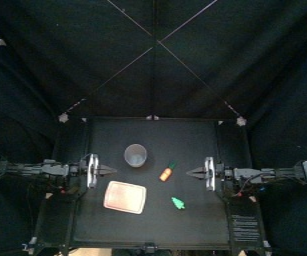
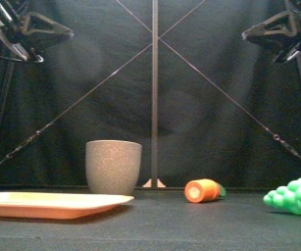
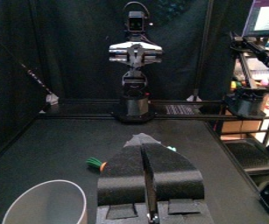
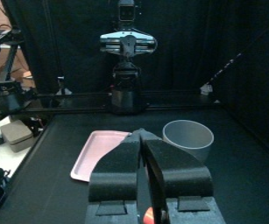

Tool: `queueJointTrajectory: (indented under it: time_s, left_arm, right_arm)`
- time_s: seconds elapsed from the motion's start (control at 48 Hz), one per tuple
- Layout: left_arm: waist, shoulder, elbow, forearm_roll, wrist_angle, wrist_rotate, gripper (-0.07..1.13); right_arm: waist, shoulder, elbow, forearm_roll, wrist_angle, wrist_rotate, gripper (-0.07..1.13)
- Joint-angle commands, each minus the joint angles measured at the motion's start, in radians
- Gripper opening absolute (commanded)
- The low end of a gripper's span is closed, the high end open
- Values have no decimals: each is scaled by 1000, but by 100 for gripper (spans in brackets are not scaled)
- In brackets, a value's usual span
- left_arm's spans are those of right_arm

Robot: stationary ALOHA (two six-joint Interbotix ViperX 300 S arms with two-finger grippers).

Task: Pick the carrot then place it on the pink plate
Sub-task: Pick the carrot

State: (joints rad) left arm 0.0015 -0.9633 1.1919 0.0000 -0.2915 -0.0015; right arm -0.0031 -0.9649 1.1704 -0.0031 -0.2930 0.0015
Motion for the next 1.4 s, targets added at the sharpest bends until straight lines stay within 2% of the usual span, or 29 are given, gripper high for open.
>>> queueJointTrajectory:
  time_s: [0.021, 0.083, 0.271, 0.438, 0.542, 0.625, 0.708, 0.729, 0.771, 0.896, 0.958, 1.0, 1.125, 1.396]
  left_arm:
    - [28, -6, -31, 2, -12, 3, -1]
    - [32, -9, -35, 2, -12, 3, -6]
    - [37, -11, -41, 12, -12, 5, -4]
    - [37, -11, -38, 31, -11, 5, -3]
    - [37, -11, -38, 51, -11, 5, -3]
    - [37, -11, -37, 64, -11, 3, -3]
    - [37, -11, -37, 67, -11, 3, -3]
    - [37, -11, -35, 67, -11, 3, -3]
    - [37, -11, -34, 67, -11, 3, -3]
    - [37, -11, -29, 67, -11, 3, -3]
    - [37, -11, -28, 66, -11, 3, -3]
    - [37, -11, -26, 67, -11, 3, -3]
    - [38, -11, -23, 67, -11, 5, -3]
    - [40, -11, -21, 67, -6, 5, -3]
  right_arm:
    - [-5, 37, 5, 6, 0, 3, 0]
    - [-20, 72, 2, 11, 0, 11, 1]
    - [-23, 267, -92, -18, 63, 20, 3]
    - [-11, 468, -209, -155, 236, 21, 6]
    - [3, 566, -267, -233, 336, 26, 14]
    - [-3, 626, -308, -259, 423, 26, 27]
    - [-17, 664, -339, -258, 492, 25, 46]
    - [-23, 675, -347, -256, 509, 26, 53]
    - [-31, 684, -353, -255, 517, 26, 61]
    - [-60, 715, -365, -236, 518, 20, 96]
    - [-69, 724, -368, -229, 511, 21, 107]
    - [-74, 730, -370, -222, 502, 21, 108]
    - [-94, 755, -370, -204, 459, 20, 102]
    - [-126, 874, -397, -202, 402, 20, 102]
